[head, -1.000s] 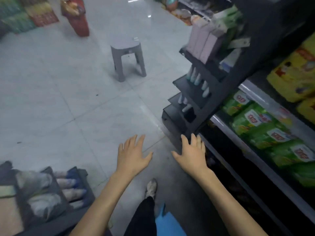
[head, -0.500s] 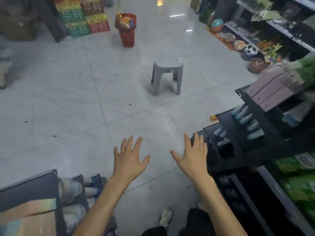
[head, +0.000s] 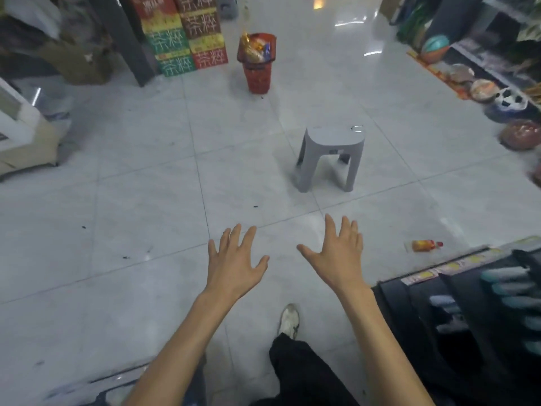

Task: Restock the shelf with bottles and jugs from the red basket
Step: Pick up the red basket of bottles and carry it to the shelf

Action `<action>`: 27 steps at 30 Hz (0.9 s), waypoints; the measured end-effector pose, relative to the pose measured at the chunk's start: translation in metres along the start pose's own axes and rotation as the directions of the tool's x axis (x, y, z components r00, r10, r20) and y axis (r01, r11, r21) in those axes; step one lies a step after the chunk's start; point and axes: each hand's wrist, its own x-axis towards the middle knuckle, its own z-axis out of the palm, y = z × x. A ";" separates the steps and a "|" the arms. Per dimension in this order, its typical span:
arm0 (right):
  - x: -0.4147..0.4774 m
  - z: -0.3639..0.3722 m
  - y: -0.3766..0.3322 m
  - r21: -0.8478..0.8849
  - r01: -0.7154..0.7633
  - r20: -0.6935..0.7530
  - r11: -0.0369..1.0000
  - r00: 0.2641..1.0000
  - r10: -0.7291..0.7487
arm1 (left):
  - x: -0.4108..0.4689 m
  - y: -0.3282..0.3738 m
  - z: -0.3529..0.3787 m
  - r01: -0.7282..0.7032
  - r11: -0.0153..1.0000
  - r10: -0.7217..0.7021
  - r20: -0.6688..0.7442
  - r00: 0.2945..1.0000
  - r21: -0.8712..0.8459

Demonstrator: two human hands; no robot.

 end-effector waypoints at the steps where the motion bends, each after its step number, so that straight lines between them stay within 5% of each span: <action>1: 0.018 -0.004 -0.013 0.023 0.001 -0.012 1.000 1.000 0.000 | 0.018 -0.003 -0.011 -0.001 1.000 0.001 -0.002 1.000 0.006; 16: 0.248 0.005 -0.152 -0.058 0.134 0.003 0.989 0.991 -0.134 | 0.251 -0.092 -0.100 0.091 0.995 -0.091 -0.002 0.996 -0.028; 27: 0.461 -0.026 -0.303 -0.143 0.168 -0.083 0.975 0.980 -0.181 | 0.486 -0.171 -0.210 -0.016 0.999 0.011 -0.104 0.994 -0.049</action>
